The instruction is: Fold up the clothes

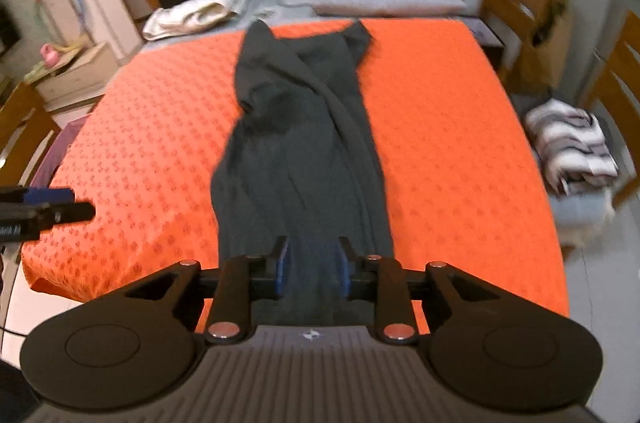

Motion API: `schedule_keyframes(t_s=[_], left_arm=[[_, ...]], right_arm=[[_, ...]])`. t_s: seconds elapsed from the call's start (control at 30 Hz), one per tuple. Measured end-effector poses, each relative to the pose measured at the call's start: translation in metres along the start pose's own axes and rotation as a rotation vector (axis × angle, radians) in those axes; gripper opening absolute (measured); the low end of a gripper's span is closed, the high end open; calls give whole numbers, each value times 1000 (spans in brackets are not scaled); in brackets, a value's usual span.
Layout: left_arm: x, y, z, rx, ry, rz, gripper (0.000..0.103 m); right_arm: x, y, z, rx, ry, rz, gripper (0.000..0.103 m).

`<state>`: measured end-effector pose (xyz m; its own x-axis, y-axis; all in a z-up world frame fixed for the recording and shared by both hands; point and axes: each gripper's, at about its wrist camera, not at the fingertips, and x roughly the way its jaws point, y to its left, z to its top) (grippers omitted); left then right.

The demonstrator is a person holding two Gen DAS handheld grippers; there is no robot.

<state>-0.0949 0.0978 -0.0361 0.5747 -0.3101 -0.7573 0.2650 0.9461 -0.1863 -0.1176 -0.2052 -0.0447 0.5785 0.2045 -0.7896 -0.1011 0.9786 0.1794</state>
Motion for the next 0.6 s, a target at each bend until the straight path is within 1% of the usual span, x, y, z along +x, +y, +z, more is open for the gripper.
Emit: schedule_keyframes(t_s=[0.03, 0.07, 0.1, 0.33, 0.5, 0.6], left_arm=[[-1, 0, 1, -7, -4, 9, 70], [-3, 0, 2, -13, -8, 19, 70], [-5, 0, 2, -21, -13, 29, 71], [-20, 6, 3, -114, -44, 127, 72], [-29, 8, -1, -178, -55, 197, 72], [-34, 9, -5, -209, -58, 230, 72]], right_arm=[[7, 1, 9, -18, -5, 11, 32], [14, 2, 18, -37, -9, 18, 37], [22, 3, 27, -56, -12, 25, 38], [90, 3, 85, -154, 0, 58, 40], [133, 0, 109, -202, 29, 61, 40], [152, -1, 115, -225, 52, 65, 40]])
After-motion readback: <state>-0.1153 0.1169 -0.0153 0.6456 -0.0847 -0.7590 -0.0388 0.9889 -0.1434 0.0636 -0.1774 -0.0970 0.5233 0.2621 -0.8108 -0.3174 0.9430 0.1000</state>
